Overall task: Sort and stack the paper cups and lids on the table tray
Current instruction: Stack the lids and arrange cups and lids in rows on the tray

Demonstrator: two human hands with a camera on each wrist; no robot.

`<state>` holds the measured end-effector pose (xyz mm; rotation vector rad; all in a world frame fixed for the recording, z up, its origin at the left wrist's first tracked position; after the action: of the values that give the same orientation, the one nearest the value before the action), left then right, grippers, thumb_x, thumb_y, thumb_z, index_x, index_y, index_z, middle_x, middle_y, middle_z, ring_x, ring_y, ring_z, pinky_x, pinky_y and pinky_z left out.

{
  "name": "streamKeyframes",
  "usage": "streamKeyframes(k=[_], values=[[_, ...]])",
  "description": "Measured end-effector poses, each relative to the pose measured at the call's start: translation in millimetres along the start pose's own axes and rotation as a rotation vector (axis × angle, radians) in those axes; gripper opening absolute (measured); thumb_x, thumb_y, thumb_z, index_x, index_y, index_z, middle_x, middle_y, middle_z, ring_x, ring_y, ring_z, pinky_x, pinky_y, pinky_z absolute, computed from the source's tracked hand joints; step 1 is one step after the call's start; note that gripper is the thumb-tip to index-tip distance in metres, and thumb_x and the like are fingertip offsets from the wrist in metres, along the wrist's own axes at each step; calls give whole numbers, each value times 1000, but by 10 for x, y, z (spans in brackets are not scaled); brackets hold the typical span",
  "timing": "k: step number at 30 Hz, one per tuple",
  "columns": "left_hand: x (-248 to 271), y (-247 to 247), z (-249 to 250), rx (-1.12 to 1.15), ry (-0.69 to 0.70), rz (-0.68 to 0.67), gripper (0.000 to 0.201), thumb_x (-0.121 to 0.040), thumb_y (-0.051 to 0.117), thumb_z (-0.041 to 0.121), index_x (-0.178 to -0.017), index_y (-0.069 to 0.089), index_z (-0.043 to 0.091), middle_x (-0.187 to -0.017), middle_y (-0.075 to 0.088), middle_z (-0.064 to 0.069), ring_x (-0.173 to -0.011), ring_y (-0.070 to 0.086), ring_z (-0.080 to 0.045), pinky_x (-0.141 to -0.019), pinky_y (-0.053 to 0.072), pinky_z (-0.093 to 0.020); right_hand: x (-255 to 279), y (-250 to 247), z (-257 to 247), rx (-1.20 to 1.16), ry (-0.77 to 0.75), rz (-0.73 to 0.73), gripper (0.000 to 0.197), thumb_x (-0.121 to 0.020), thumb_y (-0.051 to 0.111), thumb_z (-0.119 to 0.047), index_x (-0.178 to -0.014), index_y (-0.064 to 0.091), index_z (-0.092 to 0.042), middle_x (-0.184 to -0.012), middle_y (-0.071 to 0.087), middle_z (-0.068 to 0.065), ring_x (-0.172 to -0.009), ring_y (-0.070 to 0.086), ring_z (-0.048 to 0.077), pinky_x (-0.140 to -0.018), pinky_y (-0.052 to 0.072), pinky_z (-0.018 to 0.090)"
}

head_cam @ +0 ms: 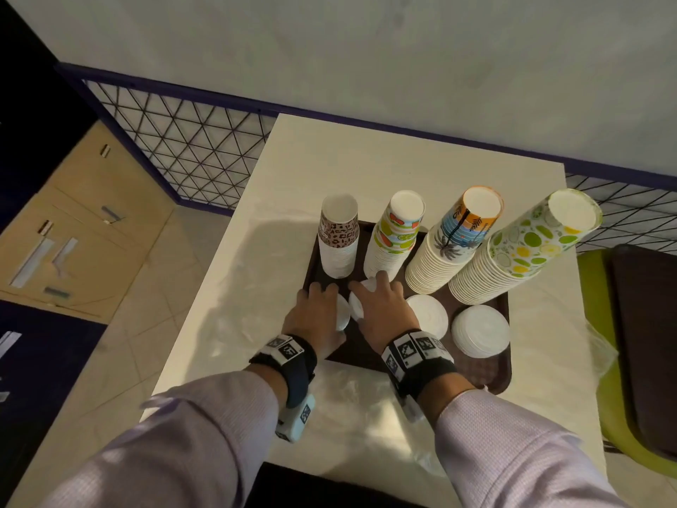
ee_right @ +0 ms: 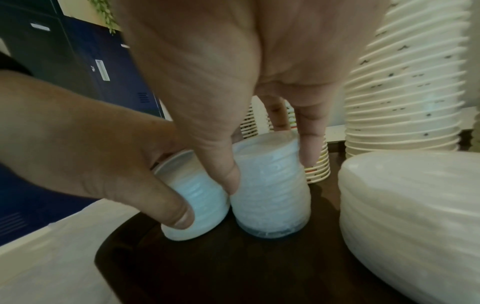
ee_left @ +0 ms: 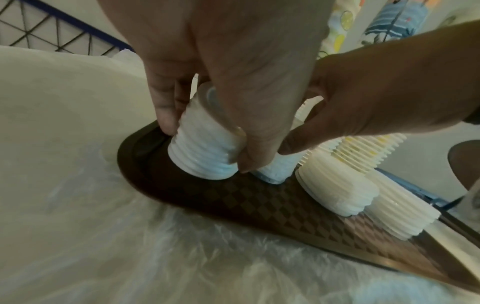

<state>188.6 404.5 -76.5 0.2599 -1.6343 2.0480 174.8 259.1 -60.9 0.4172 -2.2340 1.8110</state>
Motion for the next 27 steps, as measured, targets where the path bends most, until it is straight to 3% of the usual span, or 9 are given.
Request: streamKeyframes(k=[7, 11, 16, 27], values=[[-128, 21, -142, 17, -7, -50, 100, -69, 86, 47, -147, 30, 19, -140, 36, -11, -127, 39, -34, -99, 51, -45, -47, -26, 25, -3, -7, -67, 78, -85, 74, -17, -147, 31, -36, -145, 27, 10, -123, 42, 38, -95, 52, 44], [-183, 18, -126, 8, -33, -55, 96, -71, 86, 44, -145, 31, 17, -139, 36, -12, -126, 39, -34, -99, 50, -44, -30, -53, 20, 33, 6, -65, 76, -82, 73, -13, -145, 36, -33, -141, 32, 11, -118, 46, 37, -92, 54, 46], [-256, -20, -99, 23, -31, -62, 96, -71, 87, 44, -145, 33, 14, -141, 38, -13, -127, 42, -35, -101, 48, -44, -18, -55, 20, 56, 15, -63, 80, -78, 78, -16, -145, 37, -33, -139, 36, 11, -117, 49, 36, -95, 52, 46], [-295, -26, -31, 139, -37, -2, 107, -65, 90, 39, -149, 29, 16, -141, 43, -12, -132, 44, -34, -106, 48, -46, 11, -29, 79, 34, 26, -13, 82, -83, 75, -26, -152, 31, -32, -145, 35, 11, -120, 48, 34, -97, 50, 43]])
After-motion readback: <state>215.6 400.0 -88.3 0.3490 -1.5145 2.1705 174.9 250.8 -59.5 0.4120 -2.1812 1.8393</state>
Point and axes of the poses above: each hand's wrist, its own x-axis away from the middle knuckle, its own y-axis out of the palm, z = x × y, the point moved 2 cm from there along -x, towards the middle knuckle
